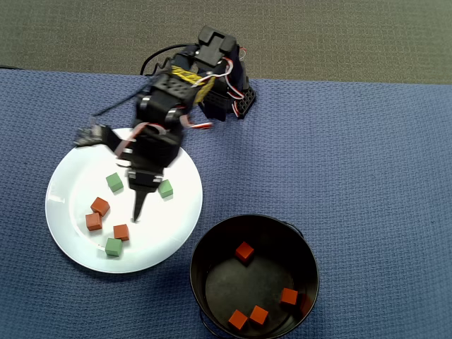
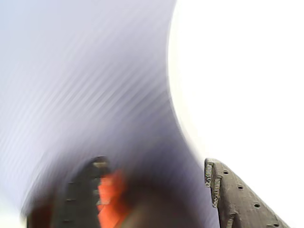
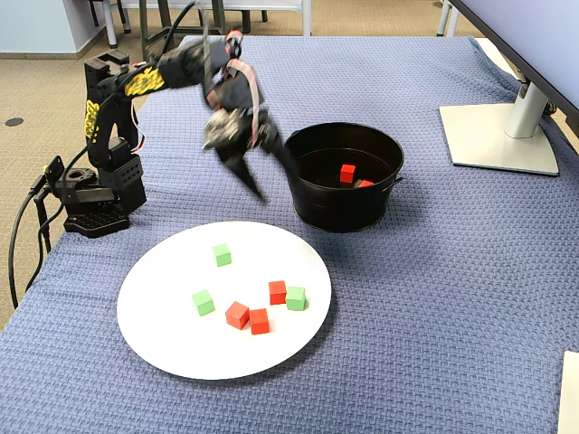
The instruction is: Pick up the red cubes from the white plate and place them in the black recipient
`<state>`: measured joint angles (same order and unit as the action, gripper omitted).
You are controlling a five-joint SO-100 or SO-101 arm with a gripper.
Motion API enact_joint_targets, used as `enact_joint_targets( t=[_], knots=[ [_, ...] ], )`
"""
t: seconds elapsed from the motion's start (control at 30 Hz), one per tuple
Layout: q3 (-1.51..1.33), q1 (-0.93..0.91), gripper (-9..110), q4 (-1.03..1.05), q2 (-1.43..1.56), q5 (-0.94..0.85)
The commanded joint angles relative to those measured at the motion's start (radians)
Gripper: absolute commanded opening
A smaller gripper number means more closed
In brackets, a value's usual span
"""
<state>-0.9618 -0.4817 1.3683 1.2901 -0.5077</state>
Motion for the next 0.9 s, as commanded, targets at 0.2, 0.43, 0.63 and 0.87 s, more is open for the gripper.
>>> enact_joint_targets(
  t=[0.2, 0.43, 0.63, 0.87],
  knots=[
    [0.130, -0.098, 14, 0.032, -0.202, -0.072],
    [0.278, -0.074, 15, 0.055, -0.382, -0.046],
    [0.426, -0.052, 15, 0.133, -0.511, -0.040],
    [0.523, -0.038, 15, 0.178, -0.598, -0.044]
  ],
)
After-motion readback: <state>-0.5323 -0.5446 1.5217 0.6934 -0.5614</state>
